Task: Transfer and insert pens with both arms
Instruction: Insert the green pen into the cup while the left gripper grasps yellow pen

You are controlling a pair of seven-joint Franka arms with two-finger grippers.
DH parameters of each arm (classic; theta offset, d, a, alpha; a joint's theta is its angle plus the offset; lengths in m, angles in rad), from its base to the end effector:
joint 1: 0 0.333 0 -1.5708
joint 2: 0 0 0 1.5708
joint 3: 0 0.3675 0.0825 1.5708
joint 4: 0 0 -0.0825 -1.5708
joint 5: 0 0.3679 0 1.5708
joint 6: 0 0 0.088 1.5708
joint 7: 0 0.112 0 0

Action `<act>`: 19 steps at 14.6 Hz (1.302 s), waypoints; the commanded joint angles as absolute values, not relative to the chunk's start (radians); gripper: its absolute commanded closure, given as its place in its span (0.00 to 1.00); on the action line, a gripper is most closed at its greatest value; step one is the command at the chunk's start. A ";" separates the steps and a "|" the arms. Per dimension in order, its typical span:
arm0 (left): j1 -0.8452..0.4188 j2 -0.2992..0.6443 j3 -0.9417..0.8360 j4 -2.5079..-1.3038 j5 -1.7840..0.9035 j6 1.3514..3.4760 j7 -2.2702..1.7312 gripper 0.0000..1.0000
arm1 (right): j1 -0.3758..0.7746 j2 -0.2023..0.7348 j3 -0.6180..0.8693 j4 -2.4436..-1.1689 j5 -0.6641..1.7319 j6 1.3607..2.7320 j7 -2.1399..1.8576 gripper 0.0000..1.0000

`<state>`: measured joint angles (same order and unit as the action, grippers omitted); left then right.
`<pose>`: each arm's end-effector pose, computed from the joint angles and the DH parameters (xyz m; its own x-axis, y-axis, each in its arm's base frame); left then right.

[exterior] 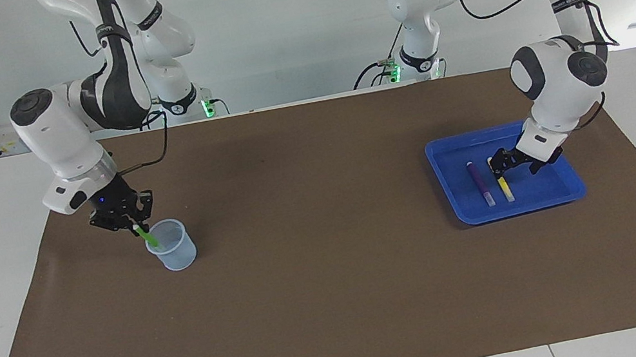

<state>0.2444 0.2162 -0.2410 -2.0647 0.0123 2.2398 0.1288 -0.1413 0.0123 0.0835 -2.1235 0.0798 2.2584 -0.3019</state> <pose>0.5751 0.0081 0.3848 0.9912 -0.1289 -0.0290 -0.1275 -0.9908 0.0459 0.5422 -0.0291 0.4719 0.9720 0.1921 0.1354 0.1978 -0.9798 -0.0294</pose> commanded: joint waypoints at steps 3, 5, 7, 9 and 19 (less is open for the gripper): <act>0.258 0.248 -0.249 -2.086 0.035 2.295 0.156 0.22 | -0.161 0.015 0.098 -2.132 0.034 2.278 -0.313 1.00; 0.258 0.250 -0.249 -2.086 0.035 2.295 0.156 0.29 | -0.158 0.015 0.098 -2.132 0.029 2.278 -0.311 1.00; 0.258 0.252 -0.249 -2.086 0.041 2.295 0.156 0.38 | -0.156 0.038 0.098 -2.132 0.022 2.283 -0.305 1.00; 0.258 0.253 -0.249 -2.086 0.063 2.295 0.156 0.54 | -0.149 0.060 0.098 -2.132 0.015 2.325 -0.304 1.00; 0.261 0.255 -0.249 -2.080 0.069 2.281 0.153 1.00 | -0.147 0.057 0.100 -2.141 -0.015 2.329 -0.298 1.00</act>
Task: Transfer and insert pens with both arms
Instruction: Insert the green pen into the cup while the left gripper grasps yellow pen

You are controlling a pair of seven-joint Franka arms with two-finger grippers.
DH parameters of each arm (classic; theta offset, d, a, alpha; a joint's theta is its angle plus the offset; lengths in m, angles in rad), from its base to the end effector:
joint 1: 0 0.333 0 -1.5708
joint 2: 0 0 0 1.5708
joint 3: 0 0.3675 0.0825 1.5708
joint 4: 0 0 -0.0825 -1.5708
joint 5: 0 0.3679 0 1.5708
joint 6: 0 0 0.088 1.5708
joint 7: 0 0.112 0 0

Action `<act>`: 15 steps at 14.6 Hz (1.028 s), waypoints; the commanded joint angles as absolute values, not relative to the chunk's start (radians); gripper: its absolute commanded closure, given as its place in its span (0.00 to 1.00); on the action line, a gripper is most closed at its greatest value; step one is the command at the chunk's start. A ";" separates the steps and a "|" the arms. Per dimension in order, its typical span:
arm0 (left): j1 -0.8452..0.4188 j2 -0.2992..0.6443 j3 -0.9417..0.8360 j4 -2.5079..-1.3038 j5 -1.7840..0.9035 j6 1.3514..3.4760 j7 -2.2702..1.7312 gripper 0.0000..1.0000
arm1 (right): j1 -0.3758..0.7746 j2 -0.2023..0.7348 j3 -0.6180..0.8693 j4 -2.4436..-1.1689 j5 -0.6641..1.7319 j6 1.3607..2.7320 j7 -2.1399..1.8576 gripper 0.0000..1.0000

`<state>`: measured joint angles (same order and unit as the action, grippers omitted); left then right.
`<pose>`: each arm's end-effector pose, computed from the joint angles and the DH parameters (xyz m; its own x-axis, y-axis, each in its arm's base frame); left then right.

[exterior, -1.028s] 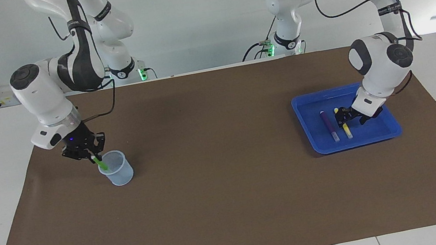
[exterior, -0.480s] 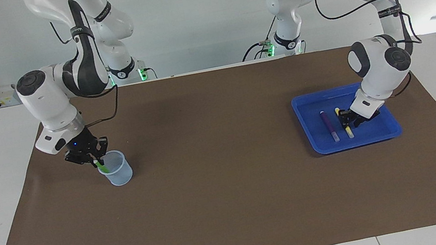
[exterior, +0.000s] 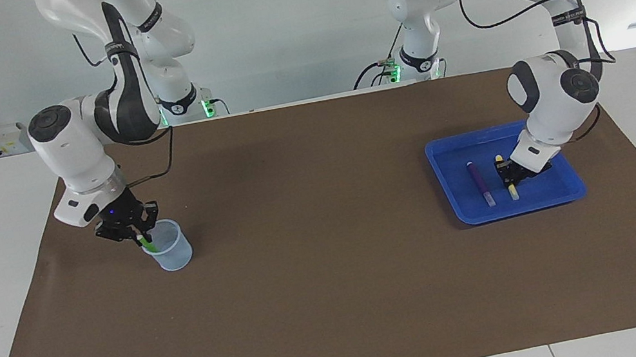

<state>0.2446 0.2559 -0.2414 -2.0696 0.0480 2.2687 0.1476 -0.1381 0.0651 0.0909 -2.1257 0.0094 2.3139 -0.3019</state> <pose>0.5786 0.0095 0.3629 0.9845 -0.1698 -0.0440 -0.1685 -0.9852 0.0321 0.5540 -0.0267 0.4475 0.9618 0.2452 0.1215 0.2442 -0.9694 0.0236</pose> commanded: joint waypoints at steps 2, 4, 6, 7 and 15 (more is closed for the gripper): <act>0.261 0.255 -0.249 -2.057 0.068 2.241 0.150 1.00 | -0.147 0.058 0.101 -2.141 -0.015 2.332 -0.298 0.63; 0.259 0.253 -0.249 -1.996 0.063 2.145 0.144 1.00 | -0.147 0.058 0.101 -2.138 -0.015 2.333 -0.296 0.34; 0.258 0.253 -0.250 -1.932 0.052 2.041 0.141 1.00 | -0.147 0.060 0.101 -2.138 -0.015 2.333 -0.296 0.25; 0.259 0.249 -0.250 -1.912 0.026 1.999 0.138 1.00 | -0.149 0.060 0.101 -2.135 -0.015 2.335 -0.296 0.21; 0.258 0.238 -0.252 -1.783 -0.179 1.780 -0.199 1.00 | -0.147 0.074 0.103 -2.076 -0.008 2.315 -0.263 0.00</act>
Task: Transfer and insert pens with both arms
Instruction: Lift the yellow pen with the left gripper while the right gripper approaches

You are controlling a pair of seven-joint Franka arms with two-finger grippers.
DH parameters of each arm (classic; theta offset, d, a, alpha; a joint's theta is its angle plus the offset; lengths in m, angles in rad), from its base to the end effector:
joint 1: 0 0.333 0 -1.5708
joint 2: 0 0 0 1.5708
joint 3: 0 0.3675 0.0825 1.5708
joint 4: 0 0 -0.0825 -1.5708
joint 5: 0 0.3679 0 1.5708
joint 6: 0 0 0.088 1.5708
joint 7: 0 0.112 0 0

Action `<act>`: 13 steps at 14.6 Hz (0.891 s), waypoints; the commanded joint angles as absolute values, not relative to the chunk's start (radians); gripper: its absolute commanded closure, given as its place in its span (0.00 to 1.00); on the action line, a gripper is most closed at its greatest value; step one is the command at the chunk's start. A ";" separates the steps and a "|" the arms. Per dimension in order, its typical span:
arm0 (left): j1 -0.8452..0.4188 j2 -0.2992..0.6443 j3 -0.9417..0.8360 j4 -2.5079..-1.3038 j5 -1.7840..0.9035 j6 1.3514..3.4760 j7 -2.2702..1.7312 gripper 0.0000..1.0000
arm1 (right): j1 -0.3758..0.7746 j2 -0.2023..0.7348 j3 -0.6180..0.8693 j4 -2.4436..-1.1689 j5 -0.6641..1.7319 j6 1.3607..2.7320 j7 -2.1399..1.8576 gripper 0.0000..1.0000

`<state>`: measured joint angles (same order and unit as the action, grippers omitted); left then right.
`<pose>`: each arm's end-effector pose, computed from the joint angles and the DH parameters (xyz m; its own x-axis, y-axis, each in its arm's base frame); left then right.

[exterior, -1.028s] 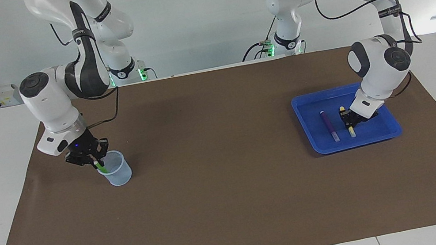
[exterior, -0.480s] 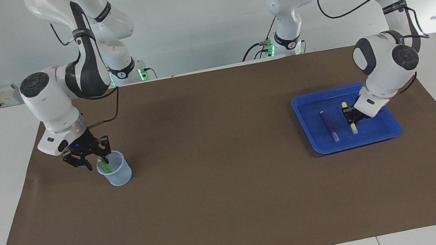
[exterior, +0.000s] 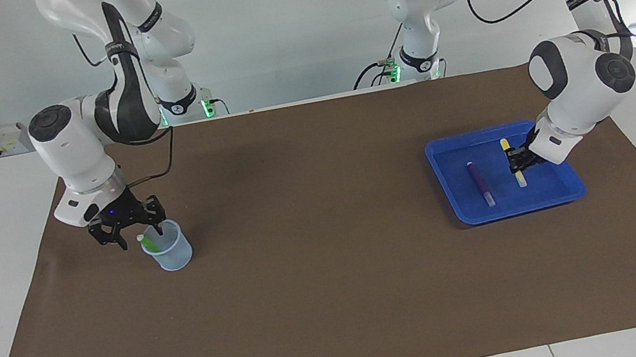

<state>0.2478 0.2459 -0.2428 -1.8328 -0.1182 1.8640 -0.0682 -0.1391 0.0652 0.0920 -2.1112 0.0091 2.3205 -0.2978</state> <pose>0.5927 0.0037 0.4393 0.9703 0.1006 -0.2202 0.1349 -0.9799 0.1467 0.5582 -0.0269 0.4547 0.9600 0.2415 0.1414 0.2398 -0.9704 0.0293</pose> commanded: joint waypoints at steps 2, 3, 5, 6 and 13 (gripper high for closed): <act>0.255 0.238 -0.252 -1.747 -0.268 1.729 -0.361 1.00 | -0.140 0.068 0.106 -2.050 -0.008 2.306 -0.213 0.00; 0.250 0.236 -0.252 -1.735 -0.302 1.703 -0.456 1.00 | -0.123 0.066 0.104 -2.027 -0.006 2.278 -0.187 0.00; 0.244 0.226 -0.256 -1.733 -0.375 1.666 -0.637 1.00 | -0.094 0.069 0.106 -1.956 -0.003 2.186 -0.094 0.00; 0.242 0.222 -0.256 -1.735 -0.427 1.660 -0.716 1.00 | -0.077 0.071 0.104 -1.918 -0.002 2.142 -0.048 0.00; 0.200 0.190 -0.287 -1.782 -0.815 1.664 -1.138 1.00 | 0.035 0.077 0.107 -1.679 0.043 1.875 0.168 0.00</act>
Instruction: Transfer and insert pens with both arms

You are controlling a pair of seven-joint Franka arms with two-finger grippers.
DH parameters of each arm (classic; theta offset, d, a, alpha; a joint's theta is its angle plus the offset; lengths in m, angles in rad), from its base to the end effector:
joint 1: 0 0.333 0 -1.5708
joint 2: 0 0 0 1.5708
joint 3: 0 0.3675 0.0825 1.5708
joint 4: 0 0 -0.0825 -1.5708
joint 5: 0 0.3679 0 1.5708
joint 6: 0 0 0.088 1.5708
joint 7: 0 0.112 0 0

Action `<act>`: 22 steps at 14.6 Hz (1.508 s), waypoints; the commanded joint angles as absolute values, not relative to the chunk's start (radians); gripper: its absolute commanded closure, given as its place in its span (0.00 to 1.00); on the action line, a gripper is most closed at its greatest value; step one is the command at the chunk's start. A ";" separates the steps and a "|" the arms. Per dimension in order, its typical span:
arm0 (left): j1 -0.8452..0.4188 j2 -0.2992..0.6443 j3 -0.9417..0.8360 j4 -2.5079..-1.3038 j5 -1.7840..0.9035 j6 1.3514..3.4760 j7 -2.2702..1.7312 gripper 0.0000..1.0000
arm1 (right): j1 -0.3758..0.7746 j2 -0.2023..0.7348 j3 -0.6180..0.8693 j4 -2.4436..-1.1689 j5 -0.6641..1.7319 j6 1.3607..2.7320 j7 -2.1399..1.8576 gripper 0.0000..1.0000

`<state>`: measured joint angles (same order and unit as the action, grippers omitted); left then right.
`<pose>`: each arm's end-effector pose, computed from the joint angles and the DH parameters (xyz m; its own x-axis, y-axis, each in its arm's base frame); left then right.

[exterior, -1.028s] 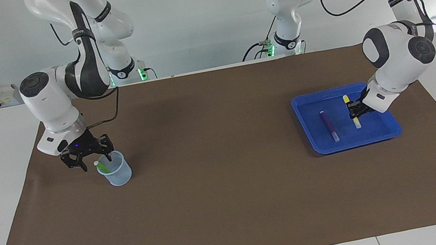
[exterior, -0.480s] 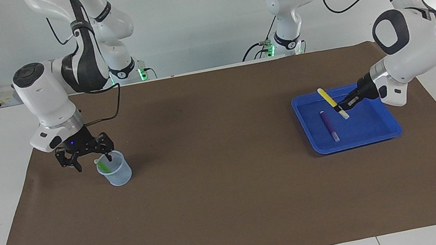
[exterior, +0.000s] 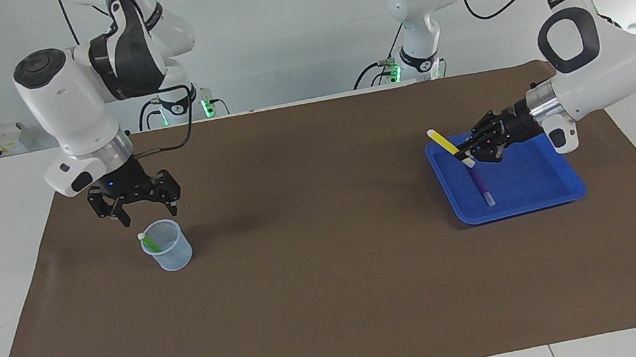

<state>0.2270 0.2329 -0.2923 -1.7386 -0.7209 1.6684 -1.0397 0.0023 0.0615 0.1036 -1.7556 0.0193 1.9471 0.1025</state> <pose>0.5907 -0.0909 0.5042 0.2993 0.6170 -0.7278 0.9247 -0.3757 0.0618 0.5803 0.0614 0.5856 0.9919 -0.0055 0.1266 -0.0007 -0.9993 -0.0382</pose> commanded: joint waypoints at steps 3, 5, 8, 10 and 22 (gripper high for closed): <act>0.149 0.183 -0.288 -1.807 -0.952 1.674 -1.270 1.00 | 0.121 0.077 0.107 -1.640 0.208 1.868 0.305 0.00; 0.121 0.164 -0.288 -1.851 -1.032 1.712 -1.318 1.00 | 0.182 0.077 0.107 -1.652 0.337 1.946 0.351 0.00; 0.068 0.114 -0.288 -1.931 -1.135 1.805 -1.367 1.00 | 0.262 0.084 0.107 -1.657 0.359 2.040 0.448 0.00; 0.029 0.075 -0.288 -1.983 -1.190 1.865 -1.390 1.00 | 0.320 0.089 0.112 -1.655 0.365 2.095 0.518 0.00; -0.097 -0.038 -0.288 -2.117 -1.327 2.082 -1.437 1.00 | 0.420 0.110 0.112 -1.664 0.385 2.116 0.525 0.04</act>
